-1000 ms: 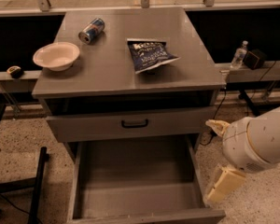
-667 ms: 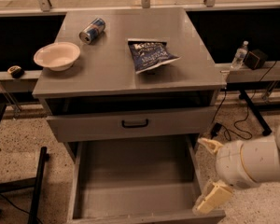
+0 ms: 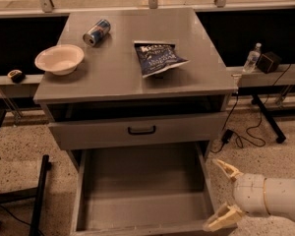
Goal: Close middle drawer
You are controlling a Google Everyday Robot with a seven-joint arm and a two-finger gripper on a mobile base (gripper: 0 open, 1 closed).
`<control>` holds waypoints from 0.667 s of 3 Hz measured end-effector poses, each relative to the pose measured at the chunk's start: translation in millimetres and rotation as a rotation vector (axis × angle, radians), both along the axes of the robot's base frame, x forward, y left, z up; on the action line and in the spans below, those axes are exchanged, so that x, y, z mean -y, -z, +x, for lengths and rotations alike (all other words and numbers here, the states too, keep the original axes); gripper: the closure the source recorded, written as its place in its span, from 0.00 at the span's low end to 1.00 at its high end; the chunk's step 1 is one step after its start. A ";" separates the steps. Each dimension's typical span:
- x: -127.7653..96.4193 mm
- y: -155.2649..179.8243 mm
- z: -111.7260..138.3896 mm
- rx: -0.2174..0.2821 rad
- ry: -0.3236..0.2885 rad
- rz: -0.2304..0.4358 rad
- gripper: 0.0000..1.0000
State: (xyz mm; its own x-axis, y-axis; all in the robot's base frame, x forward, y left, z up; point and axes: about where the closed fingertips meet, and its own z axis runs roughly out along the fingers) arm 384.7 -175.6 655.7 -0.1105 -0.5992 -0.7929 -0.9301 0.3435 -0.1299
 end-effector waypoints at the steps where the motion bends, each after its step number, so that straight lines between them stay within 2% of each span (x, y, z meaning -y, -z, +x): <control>1: -1.4 10.2 -1.8 0.019 -0.029 0.000 0.00; 2: -4.9 35.6 -5.2 -0.001 -0.043 -0.025 0.00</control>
Offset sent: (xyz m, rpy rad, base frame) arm -0.0101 0.0059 -0.0805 -0.0591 0.0262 0.0640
